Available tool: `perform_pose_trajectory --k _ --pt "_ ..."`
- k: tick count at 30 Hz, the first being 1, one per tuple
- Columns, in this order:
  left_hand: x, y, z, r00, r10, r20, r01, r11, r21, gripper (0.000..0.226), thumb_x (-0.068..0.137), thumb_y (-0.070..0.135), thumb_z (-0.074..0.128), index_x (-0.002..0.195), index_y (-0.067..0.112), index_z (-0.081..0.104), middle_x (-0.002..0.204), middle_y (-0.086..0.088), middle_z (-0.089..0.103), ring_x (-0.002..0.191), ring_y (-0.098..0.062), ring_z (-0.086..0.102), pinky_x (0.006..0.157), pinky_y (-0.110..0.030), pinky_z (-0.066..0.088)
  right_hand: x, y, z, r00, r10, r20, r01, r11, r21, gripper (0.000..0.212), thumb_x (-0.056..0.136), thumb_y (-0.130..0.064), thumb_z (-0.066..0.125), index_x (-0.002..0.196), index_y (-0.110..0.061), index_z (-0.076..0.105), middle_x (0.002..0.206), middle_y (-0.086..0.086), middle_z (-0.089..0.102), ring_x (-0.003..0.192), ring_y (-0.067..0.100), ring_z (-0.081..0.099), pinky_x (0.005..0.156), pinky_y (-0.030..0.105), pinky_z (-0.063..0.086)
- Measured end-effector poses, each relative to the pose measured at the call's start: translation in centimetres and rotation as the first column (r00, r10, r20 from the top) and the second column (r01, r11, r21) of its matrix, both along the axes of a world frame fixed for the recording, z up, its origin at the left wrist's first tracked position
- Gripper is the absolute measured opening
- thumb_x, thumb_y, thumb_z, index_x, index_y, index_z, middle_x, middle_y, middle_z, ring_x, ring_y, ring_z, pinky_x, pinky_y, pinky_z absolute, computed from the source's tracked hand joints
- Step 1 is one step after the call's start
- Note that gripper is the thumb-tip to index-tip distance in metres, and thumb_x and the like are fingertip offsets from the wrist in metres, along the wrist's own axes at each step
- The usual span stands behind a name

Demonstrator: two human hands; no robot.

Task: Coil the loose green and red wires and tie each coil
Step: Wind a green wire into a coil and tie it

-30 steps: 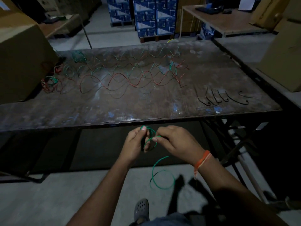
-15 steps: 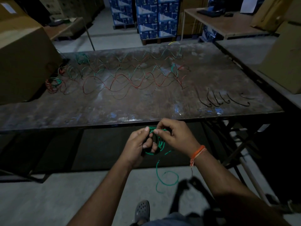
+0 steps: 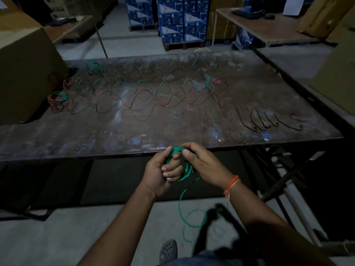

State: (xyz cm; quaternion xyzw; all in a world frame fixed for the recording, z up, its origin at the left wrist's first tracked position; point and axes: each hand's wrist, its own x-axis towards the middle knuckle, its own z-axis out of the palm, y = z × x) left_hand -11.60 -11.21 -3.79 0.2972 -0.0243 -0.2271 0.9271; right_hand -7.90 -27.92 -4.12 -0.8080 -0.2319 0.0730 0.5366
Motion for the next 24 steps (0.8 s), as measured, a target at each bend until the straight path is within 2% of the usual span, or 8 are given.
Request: perform_pose_trajectory --k 2,5,9,11,14,18,21,24 --pt "0.9 0.7 0.1 0.998 -0.056 0.002 0.056 0.997 -0.048 0.031 0.079 0.035 0.080 0.077 0.012 0.058 0.044 0.011 0.024 0.036 -0.005 0.017 0.034 -0.016 0.021 0.5 0.9 0.0 1.000 -0.025 -0.004 0.025 0.999 0.036 0.031 0.103 -0.042 0.047 0.113 -0.018 0.065 0.095 -0.003 0.071 0.089 0.017 0.068 0.082 0.038 0.053" --pt "2.2 1.5 0.5 0.995 -0.103 0.010 0.103 0.995 -0.013 0.032 0.079 0.034 0.080 0.079 0.012 0.057 0.042 0.011 0.033 0.037 -0.005 0.019 0.037 -0.018 0.018 1.1 2.1 0.4 0.990 -0.100 0.104 0.098 0.995 0.019 0.025 0.106 -0.028 0.044 0.095 -0.015 0.061 0.066 -0.005 0.059 0.063 0.009 0.056 0.065 0.038 0.047" --pt "3.9 2.8 1.7 0.998 -0.051 0.045 0.043 0.985 0.165 0.027 0.097 0.030 0.052 0.078 0.012 0.051 0.043 0.009 0.029 0.034 -0.002 0.019 0.037 -0.017 0.011 2.4 3.3 1.1 0.986 -0.115 0.123 0.114 0.993 0.015 0.027 0.108 -0.026 0.046 0.092 -0.011 0.062 0.066 -0.005 0.059 0.062 0.006 0.055 0.061 0.030 0.044" --pt "4.6 3.7 2.2 1.000 -0.024 0.016 0.021 0.984 0.177 0.029 0.099 0.029 0.041 0.076 0.012 0.047 0.044 0.009 0.022 0.035 -0.004 0.013 0.037 -0.016 0.009 3.2 3.8 1.5 0.995 -0.093 0.019 0.092 0.994 0.063 0.023 0.106 -0.026 0.052 0.097 -0.010 0.066 0.073 -0.003 0.064 0.067 0.010 0.059 0.059 0.030 0.049" --pt "5.3 5.5 2.1 0.997 -0.020 -0.070 0.027 0.995 0.096 0.032 0.099 0.033 0.039 0.072 0.016 0.046 0.043 0.009 0.020 0.038 -0.006 0.008 0.033 -0.016 0.012 4.1 4.3 1.7 0.981 -0.053 -0.188 0.090 0.977 0.195 0.017 0.104 -0.017 0.054 0.107 -0.007 0.067 0.086 0.005 0.065 0.074 0.012 0.060 0.053 0.023 0.053" --pt "6.2 8.4 1.6 0.995 -0.028 -0.095 0.032 0.999 0.043 0.041 0.099 0.036 0.037 0.065 0.018 0.052 0.047 0.009 0.013 0.038 -0.006 0.008 0.032 -0.016 0.013 4.3 4.7 1.3 0.921 -0.078 -0.382 0.226 0.905 0.361 0.017 0.105 -0.014 0.050 0.102 -0.011 0.067 0.083 0.003 0.069 0.068 0.009 0.063 0.049 0.017 0.044" --pt "6.4 9.8 1.2 0.998 0.003 -0.058 0.007 0.985 0.172 0.041 0.098 0.037 0.042 0.061 0.019 0.049 0.047 0.009 0.011 0.037 -0.007 0.007 0.035 -0.017 0.009 4.6 5.1 1.0 0.869 -0.103 -0.484 0.346 0.825 0.447 0.017 0.104 -0.012 0.048 0.100 -0.011 0.065 0.076 0.005 0.069 0.053 0.011 0.060 0.042 0.015 0.031" --pt "6.3 10.1 0.8 0.994 0.035 0.100 -0.073 0.911 0.406 0.034 0.094 0.032 0.054 0.064 0.019 0.042 0.046 0.007 0.017 0.037 -0.005 0.013 0.042 -0.015 0.009 5.6 5.5 1.3 0.859 -0.159 -0.487 0.400 0.802 0.443 0.015 0.103 -0.006 0.049 0.106 -0.012 0.062 0.068 0.006 0.062 0.045 0.011 0.048 0.037 0.015 0.026"
